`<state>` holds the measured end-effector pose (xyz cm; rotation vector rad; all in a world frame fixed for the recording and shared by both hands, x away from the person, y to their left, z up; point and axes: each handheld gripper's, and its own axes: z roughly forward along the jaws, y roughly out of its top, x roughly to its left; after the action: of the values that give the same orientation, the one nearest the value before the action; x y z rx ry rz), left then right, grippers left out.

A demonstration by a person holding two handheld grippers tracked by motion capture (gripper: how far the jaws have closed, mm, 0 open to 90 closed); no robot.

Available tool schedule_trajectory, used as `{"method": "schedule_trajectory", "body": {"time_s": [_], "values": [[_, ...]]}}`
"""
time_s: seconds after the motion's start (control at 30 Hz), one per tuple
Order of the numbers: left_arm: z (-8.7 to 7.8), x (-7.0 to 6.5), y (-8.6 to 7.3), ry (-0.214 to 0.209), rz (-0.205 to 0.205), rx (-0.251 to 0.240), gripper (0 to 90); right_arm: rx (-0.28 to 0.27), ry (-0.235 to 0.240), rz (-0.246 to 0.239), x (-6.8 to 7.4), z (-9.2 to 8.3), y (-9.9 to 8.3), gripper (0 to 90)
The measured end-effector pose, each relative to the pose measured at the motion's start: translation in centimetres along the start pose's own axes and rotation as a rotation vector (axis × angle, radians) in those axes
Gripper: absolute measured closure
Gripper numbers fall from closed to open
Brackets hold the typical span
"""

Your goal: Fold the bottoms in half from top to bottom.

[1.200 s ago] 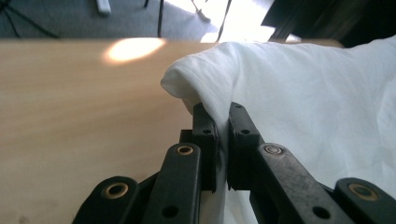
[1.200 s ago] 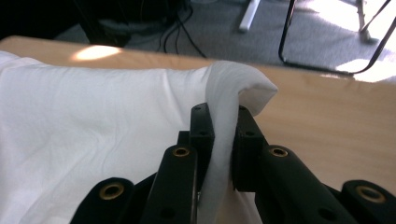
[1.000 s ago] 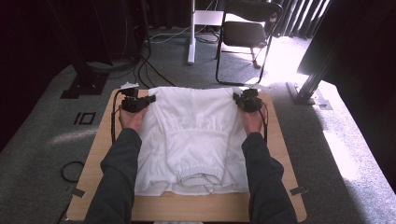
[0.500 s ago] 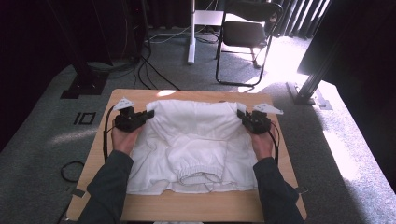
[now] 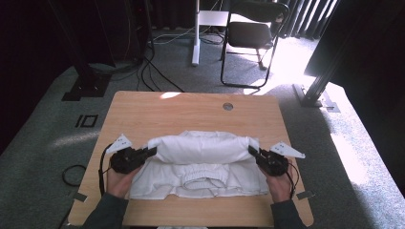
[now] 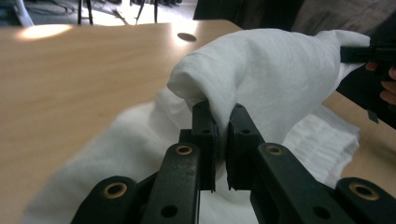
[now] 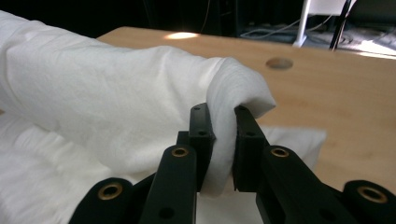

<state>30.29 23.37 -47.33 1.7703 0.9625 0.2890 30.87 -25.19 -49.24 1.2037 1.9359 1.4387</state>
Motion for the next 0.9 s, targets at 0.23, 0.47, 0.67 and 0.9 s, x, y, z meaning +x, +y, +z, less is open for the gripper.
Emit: {"method": "schedule_trajectory", "body": {"time_s": [0.23, 0.47, 0.67, 0.9], "values": [[1.4, 0.4, -5.5, -0.01, -0.11, 0.125, 84.5, 0.12, 0.017, 0.054, 1.0, -0.2, -4.4, 80.7], [3.3, 0.2, -7.5, 0.05, -0.077, 0.233, 84.1, 0.28, 0.01, 0.01, 2.4, 1.8, -6.5, 80.4], [4.5, 0.9, -7.0, 0.071, -0.066, 0.224, 84.0, 0.304, -0.014, -0.018, 2.3, 3.2, -6.3, 79.9], [6.5, 2.6, -5.5, 0.111, -0.06, 0.213, 83.8, 0.299, -0.043, -0.022, 1.0, 5.6, -5.2, 79.4]]}}
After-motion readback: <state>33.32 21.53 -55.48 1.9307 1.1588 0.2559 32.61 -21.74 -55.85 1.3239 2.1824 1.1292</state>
